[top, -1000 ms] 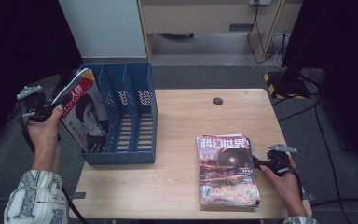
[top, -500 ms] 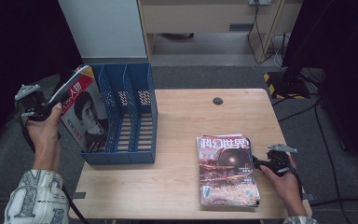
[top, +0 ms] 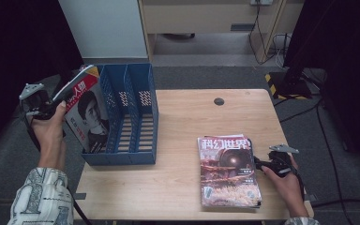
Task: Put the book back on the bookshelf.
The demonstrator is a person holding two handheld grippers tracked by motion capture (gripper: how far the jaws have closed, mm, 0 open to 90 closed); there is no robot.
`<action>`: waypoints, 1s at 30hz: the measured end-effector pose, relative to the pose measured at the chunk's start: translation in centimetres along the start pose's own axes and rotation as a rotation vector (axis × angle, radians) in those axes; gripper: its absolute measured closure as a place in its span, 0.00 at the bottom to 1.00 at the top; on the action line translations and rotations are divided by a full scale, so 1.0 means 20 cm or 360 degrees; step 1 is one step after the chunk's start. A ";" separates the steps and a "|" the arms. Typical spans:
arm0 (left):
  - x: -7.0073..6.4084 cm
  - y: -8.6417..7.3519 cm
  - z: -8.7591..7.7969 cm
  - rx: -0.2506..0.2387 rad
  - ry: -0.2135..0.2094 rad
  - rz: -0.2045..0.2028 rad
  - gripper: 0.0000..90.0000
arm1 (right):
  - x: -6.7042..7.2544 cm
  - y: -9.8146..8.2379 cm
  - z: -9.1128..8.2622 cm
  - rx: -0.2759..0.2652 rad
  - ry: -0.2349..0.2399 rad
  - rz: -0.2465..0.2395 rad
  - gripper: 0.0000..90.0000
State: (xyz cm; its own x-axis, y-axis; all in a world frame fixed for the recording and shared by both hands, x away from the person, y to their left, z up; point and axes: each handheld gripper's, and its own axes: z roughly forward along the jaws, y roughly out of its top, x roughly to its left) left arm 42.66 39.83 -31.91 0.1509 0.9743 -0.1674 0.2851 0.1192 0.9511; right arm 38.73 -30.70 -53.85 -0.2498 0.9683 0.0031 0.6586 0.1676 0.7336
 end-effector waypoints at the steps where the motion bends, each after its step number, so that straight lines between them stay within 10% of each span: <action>1: 0.00 0.00 0.00 0.0000 0.0000 0.0000 0.96 | 0.00 0.00 0.00 0.0000 0.0000 0.0000 0.17; 30: 0.02 -0.12 0.05 -0.0172 0.0000 -0.0001 0.96 | 0.00 0.00 0.00 0.0001 0.0000 0.0000 0.17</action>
State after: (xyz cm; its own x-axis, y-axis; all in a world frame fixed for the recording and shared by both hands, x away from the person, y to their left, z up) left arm 42.88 39.69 -34.52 0.1507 0.9742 -0.1679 0.1813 0.1397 0.9735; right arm 38.73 -30.70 -53.84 -0.2498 0.9683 0.0034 0.6589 0.1675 0.7333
